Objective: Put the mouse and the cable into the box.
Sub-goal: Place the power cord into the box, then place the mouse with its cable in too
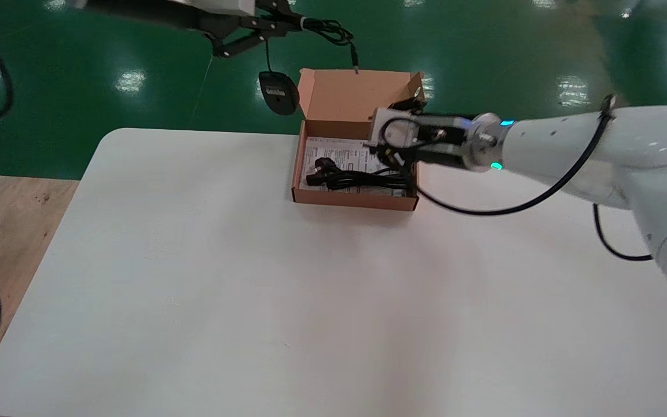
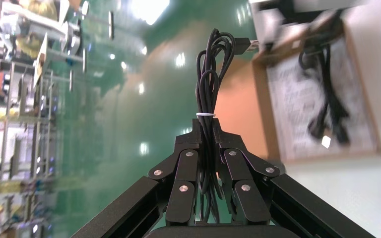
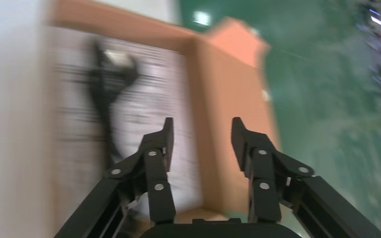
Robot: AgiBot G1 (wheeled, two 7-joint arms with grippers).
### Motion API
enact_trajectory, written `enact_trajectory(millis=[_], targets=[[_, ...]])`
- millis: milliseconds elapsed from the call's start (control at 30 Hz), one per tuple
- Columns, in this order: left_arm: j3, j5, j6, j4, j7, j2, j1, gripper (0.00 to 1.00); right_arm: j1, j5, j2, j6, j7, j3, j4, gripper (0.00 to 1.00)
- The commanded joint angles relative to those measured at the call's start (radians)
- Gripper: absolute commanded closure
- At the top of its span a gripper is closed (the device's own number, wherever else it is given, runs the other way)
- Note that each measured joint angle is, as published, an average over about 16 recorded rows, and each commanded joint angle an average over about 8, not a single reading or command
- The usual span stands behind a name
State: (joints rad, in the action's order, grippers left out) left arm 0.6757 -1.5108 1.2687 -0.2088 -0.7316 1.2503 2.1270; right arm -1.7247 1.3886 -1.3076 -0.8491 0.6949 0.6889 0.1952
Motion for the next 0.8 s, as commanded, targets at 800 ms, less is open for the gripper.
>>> enact_trajectory(millis=[800], targets=[[-0.025,0.280,-0.393,0.012,0.243,0.120,-0.424,1.00,-0.151,-0.074,0.300,-0.278,0.090,-0.047,-0.149,0.00]])
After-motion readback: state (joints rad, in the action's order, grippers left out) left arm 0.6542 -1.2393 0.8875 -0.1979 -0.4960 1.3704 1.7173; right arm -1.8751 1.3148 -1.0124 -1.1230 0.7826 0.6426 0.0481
